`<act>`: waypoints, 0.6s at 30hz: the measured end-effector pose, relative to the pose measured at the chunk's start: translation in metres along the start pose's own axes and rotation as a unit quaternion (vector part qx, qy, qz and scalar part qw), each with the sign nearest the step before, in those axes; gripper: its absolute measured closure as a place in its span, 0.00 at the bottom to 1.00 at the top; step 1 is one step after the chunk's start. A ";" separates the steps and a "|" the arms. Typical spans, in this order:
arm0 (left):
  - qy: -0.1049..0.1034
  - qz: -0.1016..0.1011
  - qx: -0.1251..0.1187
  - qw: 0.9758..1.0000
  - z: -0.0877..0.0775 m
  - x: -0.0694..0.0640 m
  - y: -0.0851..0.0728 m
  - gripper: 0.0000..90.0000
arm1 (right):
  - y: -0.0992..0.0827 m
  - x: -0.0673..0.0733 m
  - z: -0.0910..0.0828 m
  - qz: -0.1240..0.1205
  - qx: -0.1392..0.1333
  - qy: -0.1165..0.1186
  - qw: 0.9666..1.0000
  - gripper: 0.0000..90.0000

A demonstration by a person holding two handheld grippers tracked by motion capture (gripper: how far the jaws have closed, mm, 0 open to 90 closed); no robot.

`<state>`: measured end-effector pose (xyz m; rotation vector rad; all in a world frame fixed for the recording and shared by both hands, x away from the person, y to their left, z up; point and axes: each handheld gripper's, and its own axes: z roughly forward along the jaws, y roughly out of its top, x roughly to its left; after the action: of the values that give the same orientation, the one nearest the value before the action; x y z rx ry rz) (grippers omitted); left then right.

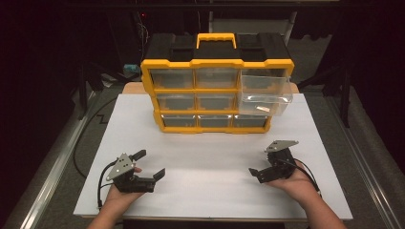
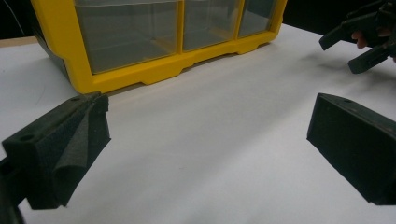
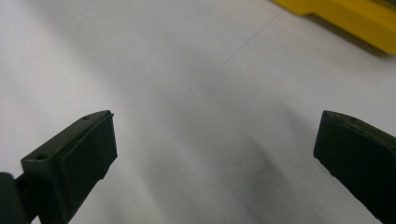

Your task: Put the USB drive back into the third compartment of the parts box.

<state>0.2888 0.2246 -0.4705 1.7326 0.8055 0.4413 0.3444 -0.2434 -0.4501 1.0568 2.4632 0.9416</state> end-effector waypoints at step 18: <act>0.015 -0.022 0.008 1.000 0.003 0.008 0.001 0.00 | -0.020 0.017 -0.010 0.039 -0.203 -0.006 0.978 0.00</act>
<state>0.2971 0.2282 -0.4715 1.7223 0.8688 0.4323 0.3169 -0.2455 -0.4569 1.0116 2.1007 1.3817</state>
